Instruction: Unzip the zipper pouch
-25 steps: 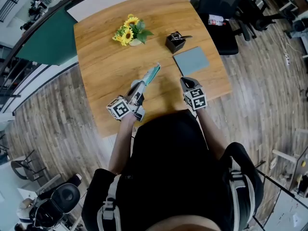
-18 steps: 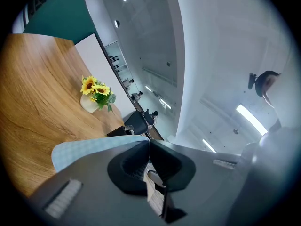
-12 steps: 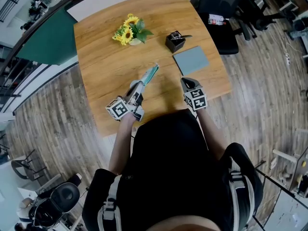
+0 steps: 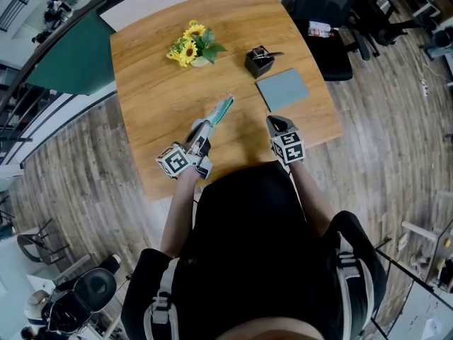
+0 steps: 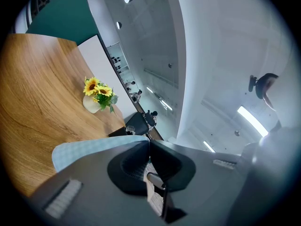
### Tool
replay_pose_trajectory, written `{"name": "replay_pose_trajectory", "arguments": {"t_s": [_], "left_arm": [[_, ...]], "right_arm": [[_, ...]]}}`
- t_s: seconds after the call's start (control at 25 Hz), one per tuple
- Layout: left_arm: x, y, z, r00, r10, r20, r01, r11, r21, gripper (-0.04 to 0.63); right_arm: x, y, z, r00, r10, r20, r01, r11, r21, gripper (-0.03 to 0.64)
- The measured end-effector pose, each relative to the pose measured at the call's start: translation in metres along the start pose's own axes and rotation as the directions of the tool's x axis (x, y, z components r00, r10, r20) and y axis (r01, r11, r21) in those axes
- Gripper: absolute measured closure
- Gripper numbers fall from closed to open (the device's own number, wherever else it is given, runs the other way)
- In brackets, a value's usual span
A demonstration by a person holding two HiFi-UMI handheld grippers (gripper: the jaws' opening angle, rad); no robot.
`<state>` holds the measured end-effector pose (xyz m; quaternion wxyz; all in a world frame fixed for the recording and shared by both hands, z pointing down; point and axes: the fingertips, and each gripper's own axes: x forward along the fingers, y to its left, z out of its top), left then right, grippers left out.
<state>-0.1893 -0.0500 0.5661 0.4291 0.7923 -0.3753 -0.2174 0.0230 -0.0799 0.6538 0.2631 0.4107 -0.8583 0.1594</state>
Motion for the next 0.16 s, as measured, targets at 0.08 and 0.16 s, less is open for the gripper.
{"name": "replay_pose_trajectory", "arguments": {"t_s": [0.08,0.16], "left_arm": [[0.0002,-0.0003,0.0002,1.000,0.000,0.000,0.000,1.000,0.001,0.589],[0.0005,-0.0001,0.0004,1.000,0.000,0.001,0.000,1.000,0.001,0.589]], "right_arm": [[0.0009,0.0002,0.0005,1.000,0.001,0.002,-0.001,1.000,0.000,0.615],[0.0017,0.0006,0.0010,1.000,0.003,0.003,-0.003,1.000,0.000,0.615]]}}
